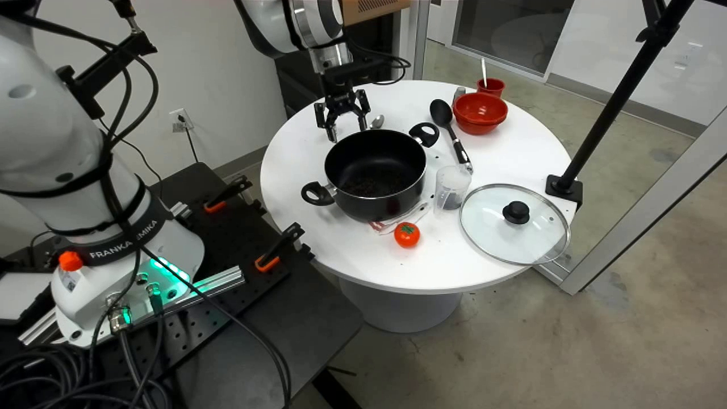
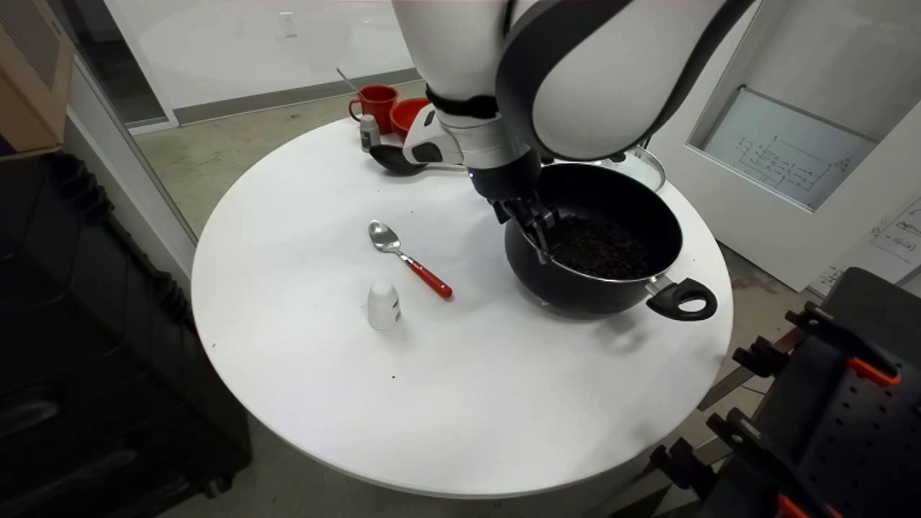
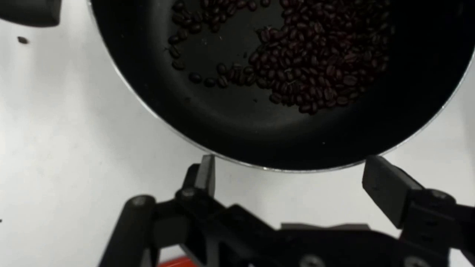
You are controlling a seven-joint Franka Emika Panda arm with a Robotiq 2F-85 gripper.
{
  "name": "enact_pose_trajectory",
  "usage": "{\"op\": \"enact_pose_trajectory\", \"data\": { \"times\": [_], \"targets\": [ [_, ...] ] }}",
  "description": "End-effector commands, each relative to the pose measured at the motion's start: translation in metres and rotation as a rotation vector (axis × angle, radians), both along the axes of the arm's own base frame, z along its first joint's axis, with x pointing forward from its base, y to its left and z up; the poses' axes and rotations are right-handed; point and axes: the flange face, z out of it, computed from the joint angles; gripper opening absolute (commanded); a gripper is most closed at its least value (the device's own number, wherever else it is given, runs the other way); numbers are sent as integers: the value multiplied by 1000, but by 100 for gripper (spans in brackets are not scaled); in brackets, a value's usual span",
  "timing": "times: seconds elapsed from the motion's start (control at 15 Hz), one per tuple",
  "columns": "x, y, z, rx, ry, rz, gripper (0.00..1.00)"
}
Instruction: Pick up the spoon from the table, scoop some of the contents from the black pot and put them in the colourless cup.
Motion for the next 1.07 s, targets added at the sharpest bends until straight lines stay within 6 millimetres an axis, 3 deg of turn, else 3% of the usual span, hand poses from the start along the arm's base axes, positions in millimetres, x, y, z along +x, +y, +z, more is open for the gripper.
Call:
{"op": "enact_pose_trajectory", "data": {
  "times": [0.0, 0.6, 1.0],
  "targets": [
    [-1, 5, 16, 29, 1, -199, 100],
    [14, 39, 41, 137, -92, -683, 100],
    [25, 39, 44, 193, -240, -917, 100]
  ]
}}
